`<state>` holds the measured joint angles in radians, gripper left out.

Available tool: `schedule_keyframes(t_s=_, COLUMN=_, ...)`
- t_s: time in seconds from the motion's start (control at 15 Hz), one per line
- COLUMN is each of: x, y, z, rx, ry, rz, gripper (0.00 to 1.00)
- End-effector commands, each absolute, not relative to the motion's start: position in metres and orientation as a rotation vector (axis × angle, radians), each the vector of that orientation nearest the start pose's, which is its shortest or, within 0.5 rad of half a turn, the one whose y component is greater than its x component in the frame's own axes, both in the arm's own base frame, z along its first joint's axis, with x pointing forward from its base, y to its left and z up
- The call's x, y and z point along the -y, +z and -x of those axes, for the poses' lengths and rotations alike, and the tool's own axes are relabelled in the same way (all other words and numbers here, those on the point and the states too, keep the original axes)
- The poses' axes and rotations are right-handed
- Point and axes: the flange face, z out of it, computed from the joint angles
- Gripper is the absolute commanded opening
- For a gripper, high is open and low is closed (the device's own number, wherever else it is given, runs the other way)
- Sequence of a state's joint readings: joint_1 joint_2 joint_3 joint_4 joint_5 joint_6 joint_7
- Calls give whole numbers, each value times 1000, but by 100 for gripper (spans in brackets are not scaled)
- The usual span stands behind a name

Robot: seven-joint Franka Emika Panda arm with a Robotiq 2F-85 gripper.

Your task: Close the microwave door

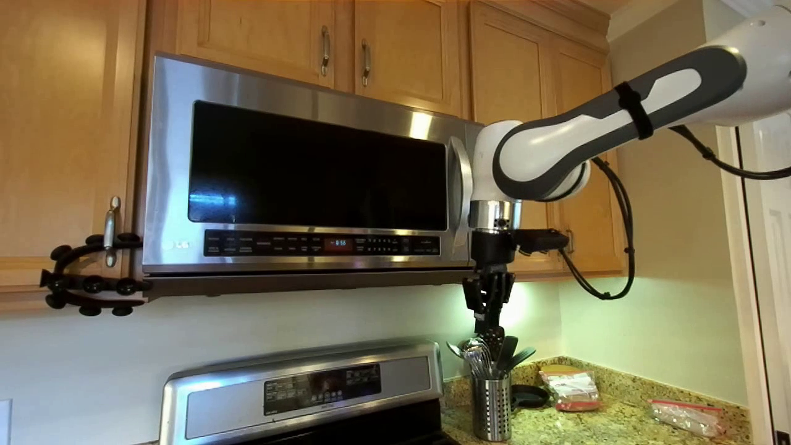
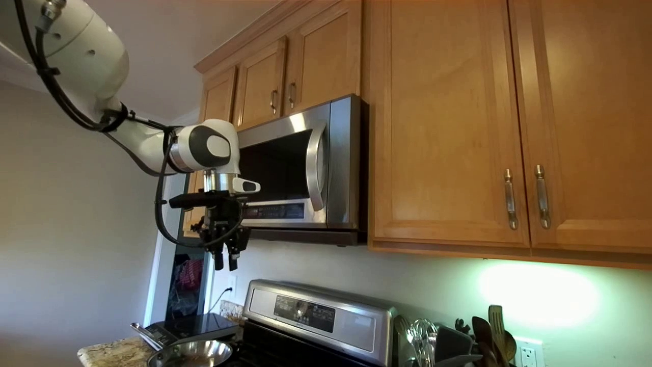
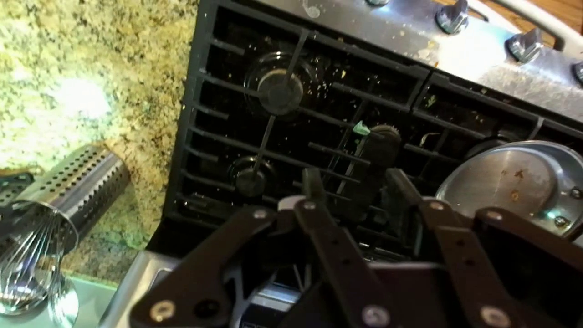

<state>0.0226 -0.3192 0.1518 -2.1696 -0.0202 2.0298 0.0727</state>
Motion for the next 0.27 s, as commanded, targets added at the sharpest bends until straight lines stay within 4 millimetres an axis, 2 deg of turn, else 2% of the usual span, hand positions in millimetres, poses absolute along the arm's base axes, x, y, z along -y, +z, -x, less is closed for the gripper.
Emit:
schedule_keyframes(t_s=0.0, x=-75, y=530, z=-435, rx=36, ry=-190, rz=3125, gripper=73)
schedule_keyframes(t_s=0.13, x=-69, y=516, z=-426, rx=-4, ry=-128, rz=3149, gripper=84)
schedule_keyframes(t_s=0.2, x=-75, y=524, z=-445, rx=61, ry=-170, rz=3153, gripper=67)
